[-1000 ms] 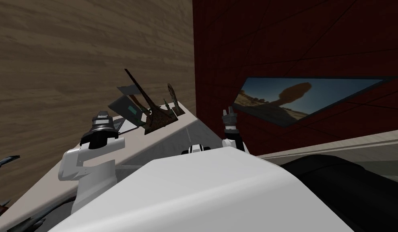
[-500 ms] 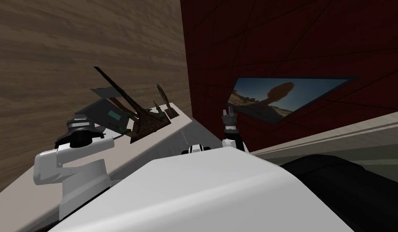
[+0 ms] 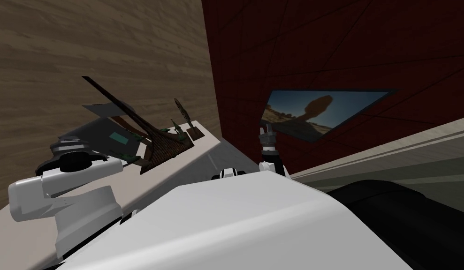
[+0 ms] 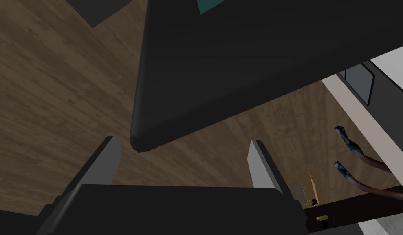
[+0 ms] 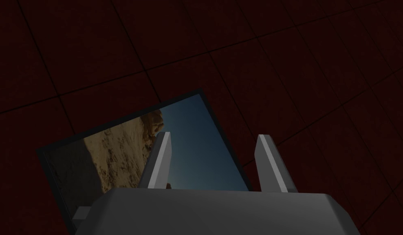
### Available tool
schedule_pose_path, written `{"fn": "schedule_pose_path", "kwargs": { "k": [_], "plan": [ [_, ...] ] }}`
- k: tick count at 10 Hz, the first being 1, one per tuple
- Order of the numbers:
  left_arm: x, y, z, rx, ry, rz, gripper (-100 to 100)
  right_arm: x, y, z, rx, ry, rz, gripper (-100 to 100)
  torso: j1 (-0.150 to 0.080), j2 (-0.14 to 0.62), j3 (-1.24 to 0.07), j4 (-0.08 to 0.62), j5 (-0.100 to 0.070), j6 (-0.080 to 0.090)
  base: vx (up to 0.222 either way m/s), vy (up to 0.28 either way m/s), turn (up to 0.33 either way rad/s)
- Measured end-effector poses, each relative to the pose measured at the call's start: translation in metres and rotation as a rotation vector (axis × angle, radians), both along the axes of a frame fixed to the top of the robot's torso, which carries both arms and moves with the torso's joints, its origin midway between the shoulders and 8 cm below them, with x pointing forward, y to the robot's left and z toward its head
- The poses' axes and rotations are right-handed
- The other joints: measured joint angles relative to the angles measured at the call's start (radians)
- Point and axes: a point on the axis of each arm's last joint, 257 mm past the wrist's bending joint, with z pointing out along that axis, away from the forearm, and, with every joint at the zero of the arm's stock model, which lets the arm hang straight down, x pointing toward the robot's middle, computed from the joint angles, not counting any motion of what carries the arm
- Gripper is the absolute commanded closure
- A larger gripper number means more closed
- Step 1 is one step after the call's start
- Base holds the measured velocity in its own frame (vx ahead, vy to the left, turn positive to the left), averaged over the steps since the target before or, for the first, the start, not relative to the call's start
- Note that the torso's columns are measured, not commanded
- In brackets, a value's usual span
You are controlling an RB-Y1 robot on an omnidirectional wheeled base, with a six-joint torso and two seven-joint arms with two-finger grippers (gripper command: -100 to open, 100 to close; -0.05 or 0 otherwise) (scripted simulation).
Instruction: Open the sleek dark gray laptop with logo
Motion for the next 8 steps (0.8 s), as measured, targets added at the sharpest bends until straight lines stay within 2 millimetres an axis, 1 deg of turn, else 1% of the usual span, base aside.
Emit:
{"fn": "schedule_pose_path", "kwargs": {
  "k": [2,3,4,6,8],
  "plan": [
    [-0.011,0.013,0.005,-0.012,0.002,0.04,-100,0.0,0.0,0.0,0.0,0.0,0.0,0,-0.001,0.0,0.0,0.0,-0.001,0.001,0.019,-0.022,-0.046],
    [-0.013,0.014,0.005,-0.014,0.002,0.044,-100,0.0,0.0,0.0,0.0,0.0,0.0,0,0.0,0.0,0.0,0.0,0.0,0.001,-0.001,-0.002,0.01],
    [-0.013,0.014,0.005,-0.014,0.003,0.044,100,0.0,0.0,0.0,0.0,0.0,0.0,0,0.0,0.001,0.0,0.0,0.0,0.001,0.0,0.0,0.0],
    [-0.011,0.014,0.009,-0.036,-0.028,0.039,100,0.0,0.0,0.0,0.0,0.0,0.0,0,0.008,0.001,0.001,-0.001,0.005,-0.001,-0.064,0.045,0.0],
    [-0.009,0.017,0.004,-0.11,-0.081,0.045,100,0.0,0.0,0.0,0.0,0.0,0.0,0,0.004,0.003,0.002,0.001,0.002,0.0,-0.084,0.09,0.001]
  ]
}}
